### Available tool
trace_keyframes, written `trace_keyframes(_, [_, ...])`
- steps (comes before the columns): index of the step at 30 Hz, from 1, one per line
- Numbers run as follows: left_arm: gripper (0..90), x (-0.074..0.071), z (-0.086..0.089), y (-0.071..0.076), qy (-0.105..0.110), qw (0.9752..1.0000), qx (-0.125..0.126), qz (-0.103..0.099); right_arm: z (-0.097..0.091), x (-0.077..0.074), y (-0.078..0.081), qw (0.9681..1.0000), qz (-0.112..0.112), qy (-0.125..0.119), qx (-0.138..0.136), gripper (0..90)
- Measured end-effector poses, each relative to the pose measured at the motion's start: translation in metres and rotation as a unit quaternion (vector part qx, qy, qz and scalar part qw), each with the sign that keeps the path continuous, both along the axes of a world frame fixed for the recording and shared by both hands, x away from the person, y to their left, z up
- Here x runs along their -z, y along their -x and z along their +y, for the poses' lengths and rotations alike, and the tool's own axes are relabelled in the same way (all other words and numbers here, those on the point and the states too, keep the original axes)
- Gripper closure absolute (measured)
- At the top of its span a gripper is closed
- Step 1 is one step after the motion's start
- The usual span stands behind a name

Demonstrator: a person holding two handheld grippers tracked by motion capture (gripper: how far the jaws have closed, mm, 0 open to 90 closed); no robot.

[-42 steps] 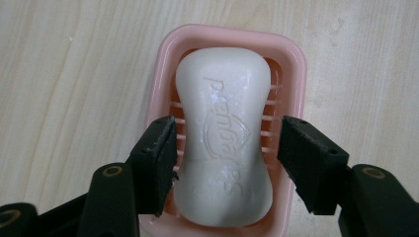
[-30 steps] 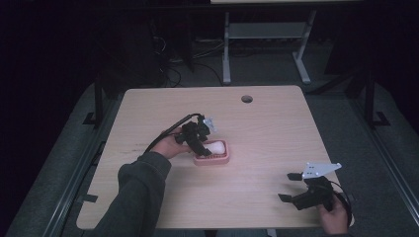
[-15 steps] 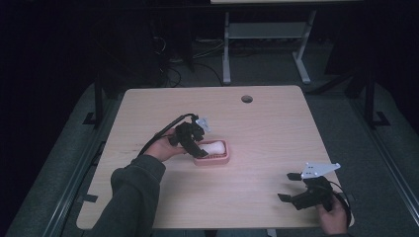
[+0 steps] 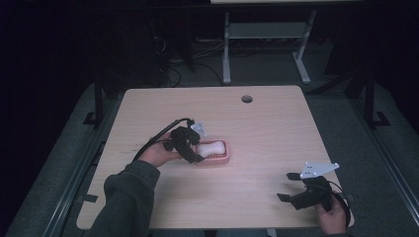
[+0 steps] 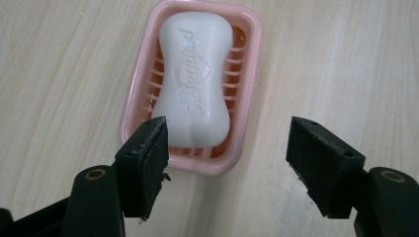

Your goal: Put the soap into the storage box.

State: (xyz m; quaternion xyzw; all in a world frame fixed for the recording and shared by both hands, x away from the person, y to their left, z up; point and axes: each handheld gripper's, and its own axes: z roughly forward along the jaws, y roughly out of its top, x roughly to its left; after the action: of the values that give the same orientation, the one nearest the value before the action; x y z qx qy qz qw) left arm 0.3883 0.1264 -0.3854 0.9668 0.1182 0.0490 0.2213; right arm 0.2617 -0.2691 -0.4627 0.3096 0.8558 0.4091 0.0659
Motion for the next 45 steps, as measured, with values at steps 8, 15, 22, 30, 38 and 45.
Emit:
trace_keyframes(8, [32.1, 0.0, 0.013, 0.01, 0.003, 1.0, -0.002, -0.005, 0.001, 0.0, 0.0, 1.0, 0.001, 0.002, 0.004, 14.2])
trace_keyframes(15, [31.2, 0.002, 0.022, 0.019, 0.003, 1.0, -0.007, -0.004, 0.0, 0.001, 0.0, 1.0, 0.002, 0.003, 0.005, 14.2])
trace_keyframes(22, [31.2, 0.003, 0.034, 0.028, 0.015, 0.9998, -0.014, -0.003, -0.001, 0.002, 0.0, 1.0, 0.004, 0.005, 0.007, 14.2])
trace_keyframes(30, [30.2, 0.004, 0.044, 0.038, 0.014, 0.9998, -0.014, -0.01, -0.002, 0.002, -0.001, 0.9999, 0.004, 0.005, 0.014, 14.2])
trace_keyframes(38, [30.3, 0.008, 0.054, 0.049, 0.014, 0.9997, -0.016, -0.015, -0.002, 0.002, -0.001, 0.9999, 0.003, 0.006, 0.014, 14.2])
trace_keyframes(45, [29.8, 0.011, 0.06, 0.056, 0.012, 0.9997, -0.017, -0.016, -0.002, 0.001, 0.0, 0.9999, 0.004, 0.005, 0.016, 14.2])
